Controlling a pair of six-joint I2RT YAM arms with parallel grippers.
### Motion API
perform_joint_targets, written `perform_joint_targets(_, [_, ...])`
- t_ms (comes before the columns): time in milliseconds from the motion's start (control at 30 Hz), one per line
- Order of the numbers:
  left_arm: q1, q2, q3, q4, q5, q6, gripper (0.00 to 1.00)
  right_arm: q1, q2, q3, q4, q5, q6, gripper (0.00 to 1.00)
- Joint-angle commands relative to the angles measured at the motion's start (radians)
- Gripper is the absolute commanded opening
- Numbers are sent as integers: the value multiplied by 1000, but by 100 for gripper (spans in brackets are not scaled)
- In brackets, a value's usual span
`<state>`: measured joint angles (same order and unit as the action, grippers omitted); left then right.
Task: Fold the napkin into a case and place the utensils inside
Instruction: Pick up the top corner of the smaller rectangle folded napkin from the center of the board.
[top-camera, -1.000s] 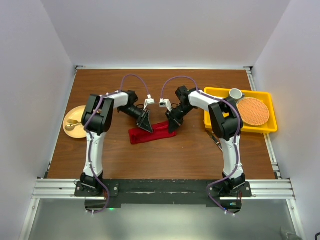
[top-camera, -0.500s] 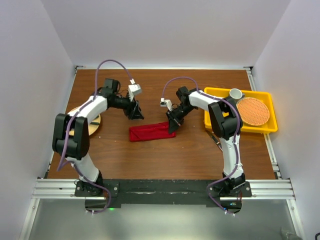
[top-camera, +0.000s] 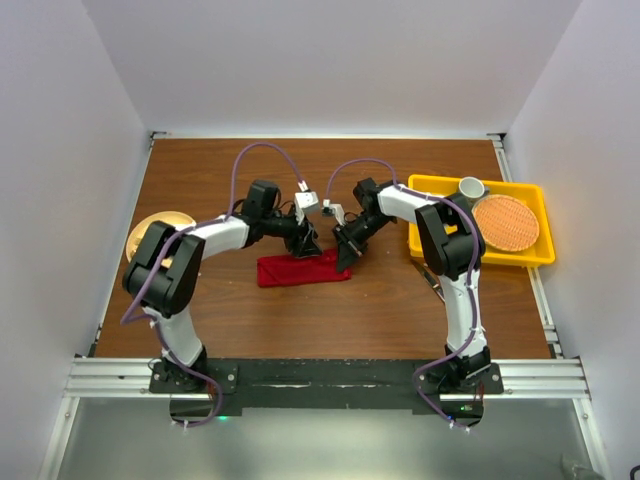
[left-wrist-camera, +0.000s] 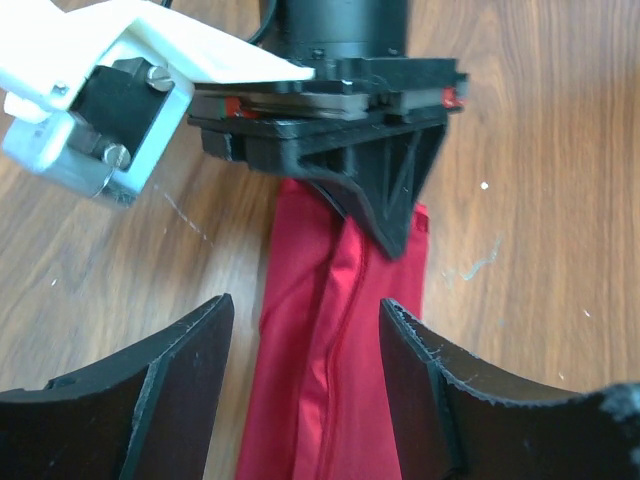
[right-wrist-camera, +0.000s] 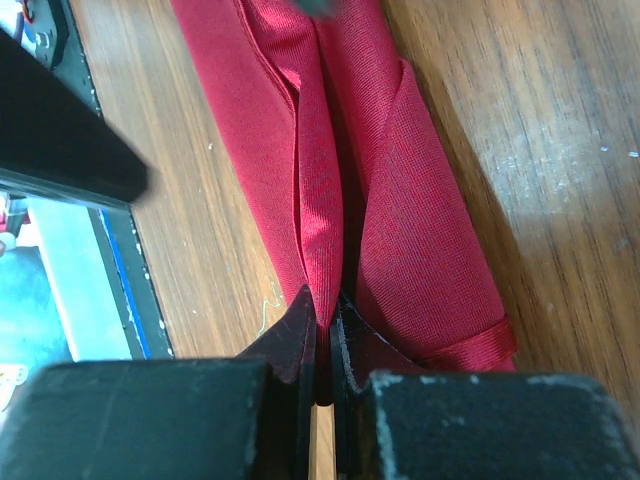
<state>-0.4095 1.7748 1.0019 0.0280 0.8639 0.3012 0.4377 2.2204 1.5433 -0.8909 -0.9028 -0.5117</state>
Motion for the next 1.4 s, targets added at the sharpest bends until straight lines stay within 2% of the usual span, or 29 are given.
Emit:
perform_joint_targets(0, [-21,61,6,185,21,-91,65,3,-50,-9,30,-7,-4,0])
perform_joint_targets(300, [-52,118,-3,230,103,-109,60,-1,-54,-5,33,-10,10,0])
perform_joint_targets(600, [-87,137,-8,205,90,-99,58,-5,-53,5,27,-12,10,0])
perform_joint_targets(700, [-100,147,-9,191,81,-91,54,-4,-54,6,23,-13,4,0])
perform_joint_targets(1100, [-107,156,-13,148,26,-82,22,-10,-51,6,18,-21,-1,0])
perform_joint_targets(1200, [-107,161,1,119,-2,-91,8,-10,-50,8,18,-22,1,0])
perform_joint_targets(1233, [-107,158,4,107,-5,-96,0,-10,-50,8,15,-21,2,0])
perform_joint_targets(1367, [-106,138,17,49,3,-128,0,-13,-45,8,21,-10,15,11])
